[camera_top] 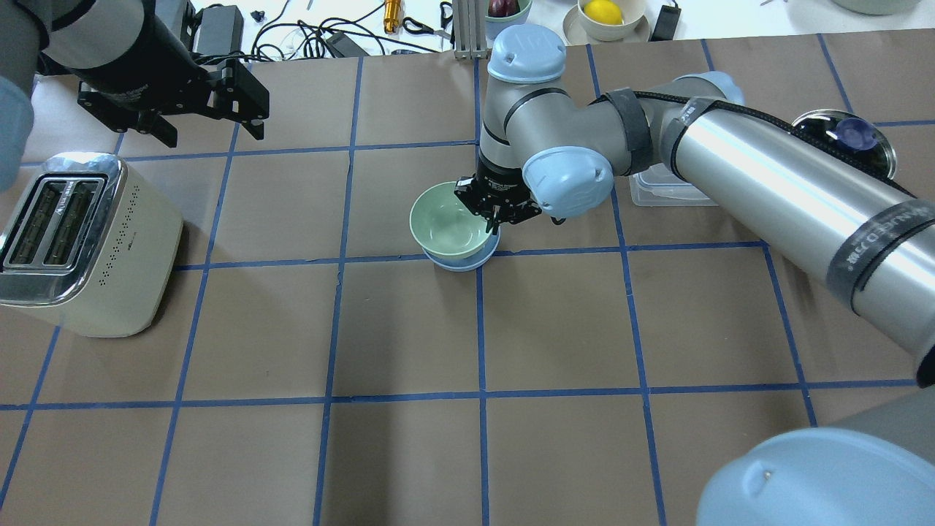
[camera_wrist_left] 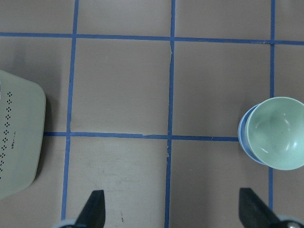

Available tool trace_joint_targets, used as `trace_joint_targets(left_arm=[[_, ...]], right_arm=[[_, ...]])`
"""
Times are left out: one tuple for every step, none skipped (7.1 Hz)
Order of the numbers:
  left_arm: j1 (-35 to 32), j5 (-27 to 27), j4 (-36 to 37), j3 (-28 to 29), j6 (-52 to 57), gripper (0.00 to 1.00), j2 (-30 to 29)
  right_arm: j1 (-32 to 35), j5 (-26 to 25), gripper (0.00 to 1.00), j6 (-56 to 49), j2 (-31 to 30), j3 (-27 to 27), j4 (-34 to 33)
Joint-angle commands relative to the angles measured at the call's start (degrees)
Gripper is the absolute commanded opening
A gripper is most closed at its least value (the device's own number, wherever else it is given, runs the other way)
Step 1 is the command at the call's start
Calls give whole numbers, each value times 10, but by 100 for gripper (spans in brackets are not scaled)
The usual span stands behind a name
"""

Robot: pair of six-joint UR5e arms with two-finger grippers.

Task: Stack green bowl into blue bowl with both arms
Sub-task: 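Lower the green bowl into the blue bowl and open the right gripper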

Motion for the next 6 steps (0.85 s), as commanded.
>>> trace_joint_targets(left_arm=[[0,1,0,1,0,100,1],[0,0,0,-1,-1,100,0],[0,-2,0,0,-1,100,-1],[0,-2,0,0,-1,100,0],[0,-2,0,0,-1,100,-1],[-1,-4,0,-1,-3,100,-1]], right_arm=[[-1,2,100,-6,7,-3,-5],[-11,-5,100,-19,-1,-5,-3],[-48,-29,100,-81,-28,-15,4],[-97,-23,100,-124,-64,-29,44],[-130,-32,100,-182,-96,-46,94],[-170,-41,100,-248,-118,-60,137]])
